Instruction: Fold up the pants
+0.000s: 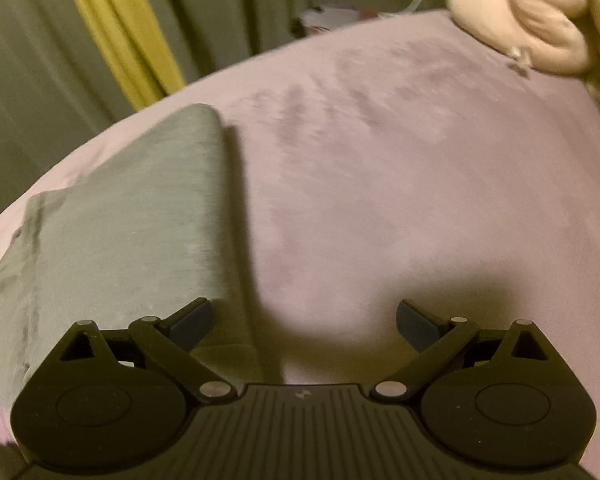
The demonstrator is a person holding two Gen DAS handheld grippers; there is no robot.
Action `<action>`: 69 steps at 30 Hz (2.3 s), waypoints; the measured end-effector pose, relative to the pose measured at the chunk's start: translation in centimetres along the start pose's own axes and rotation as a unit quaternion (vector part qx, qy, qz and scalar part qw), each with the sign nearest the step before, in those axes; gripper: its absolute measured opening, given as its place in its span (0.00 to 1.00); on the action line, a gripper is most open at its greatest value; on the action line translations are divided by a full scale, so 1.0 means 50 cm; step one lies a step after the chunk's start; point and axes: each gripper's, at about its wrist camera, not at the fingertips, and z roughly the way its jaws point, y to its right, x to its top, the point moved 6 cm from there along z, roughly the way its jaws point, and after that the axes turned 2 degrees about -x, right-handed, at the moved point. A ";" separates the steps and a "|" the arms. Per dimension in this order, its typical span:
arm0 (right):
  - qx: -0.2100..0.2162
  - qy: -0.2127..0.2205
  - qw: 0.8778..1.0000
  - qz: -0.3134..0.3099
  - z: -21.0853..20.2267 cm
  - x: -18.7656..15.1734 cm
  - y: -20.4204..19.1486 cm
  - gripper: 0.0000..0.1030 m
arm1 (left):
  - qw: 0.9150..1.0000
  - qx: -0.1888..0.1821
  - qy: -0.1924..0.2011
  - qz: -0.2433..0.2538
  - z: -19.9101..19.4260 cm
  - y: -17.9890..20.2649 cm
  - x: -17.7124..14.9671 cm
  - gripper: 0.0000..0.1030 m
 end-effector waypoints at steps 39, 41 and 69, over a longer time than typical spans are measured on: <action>0.002 -0.016 0.998 0.057 0.015 -0.001 0.023 0.96 | 0.936 -0.205 0.079 0.274 -0.045 0.501 -0.172 0.24; 0.008 -0.008 0.998 0.069 0.009 0.000 0.030 0.96 | 0.914 -0.224 0.058 0.333 -0.040 0.568 -0.267 0.24; 0.227 0.119 0.959 0.123 -0.086 0.002 -0.052 0.96 | 0.977 0.099 -0.011 0.190 0.028 0.261 -0.253 0.94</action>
